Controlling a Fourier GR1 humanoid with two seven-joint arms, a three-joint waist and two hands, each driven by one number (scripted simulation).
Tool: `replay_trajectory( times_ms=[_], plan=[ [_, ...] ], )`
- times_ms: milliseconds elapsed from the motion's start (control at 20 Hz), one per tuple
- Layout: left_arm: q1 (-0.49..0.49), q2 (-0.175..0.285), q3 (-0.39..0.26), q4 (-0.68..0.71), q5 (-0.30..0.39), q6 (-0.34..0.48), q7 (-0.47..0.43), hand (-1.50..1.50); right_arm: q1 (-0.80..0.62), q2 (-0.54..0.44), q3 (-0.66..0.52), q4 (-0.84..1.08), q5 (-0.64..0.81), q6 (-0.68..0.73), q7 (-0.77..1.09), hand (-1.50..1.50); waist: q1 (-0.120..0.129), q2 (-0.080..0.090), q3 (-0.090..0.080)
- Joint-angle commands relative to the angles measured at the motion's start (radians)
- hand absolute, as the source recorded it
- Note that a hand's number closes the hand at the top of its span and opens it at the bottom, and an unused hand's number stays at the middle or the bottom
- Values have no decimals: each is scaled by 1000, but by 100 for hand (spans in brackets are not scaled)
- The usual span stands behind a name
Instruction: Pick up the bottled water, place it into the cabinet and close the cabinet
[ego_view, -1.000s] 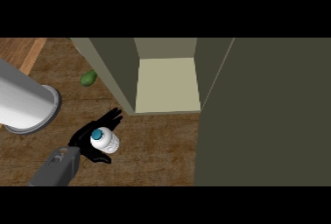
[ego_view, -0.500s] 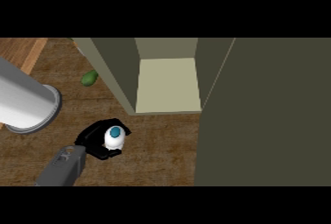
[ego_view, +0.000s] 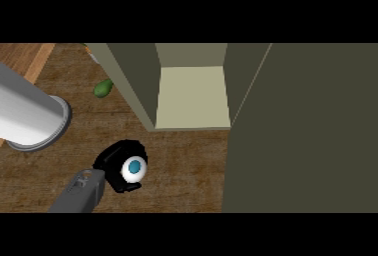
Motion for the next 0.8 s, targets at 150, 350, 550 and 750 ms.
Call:
replay_trajectory(
  times_ms=[150,350,550,750],
  plan=[
    [76,43,176,-19,161,89,-144,150,48,-8,1,30,17,15,-52,-150,24,-8,0],
    [72,41,297,-30,275,217,-151,150,-6,-8,-8,29,0,2,2,-150,30,-3,0],
    [133,23,305,-40,309,177,-176,150,-45,11,-5,31,8,-25,18,-150,24,-4,0],
    [64,42,322,-64,370,196,-53,150,59,-6,30,-13,21,-5,-41,-150,13,-6,1]
  ],
)
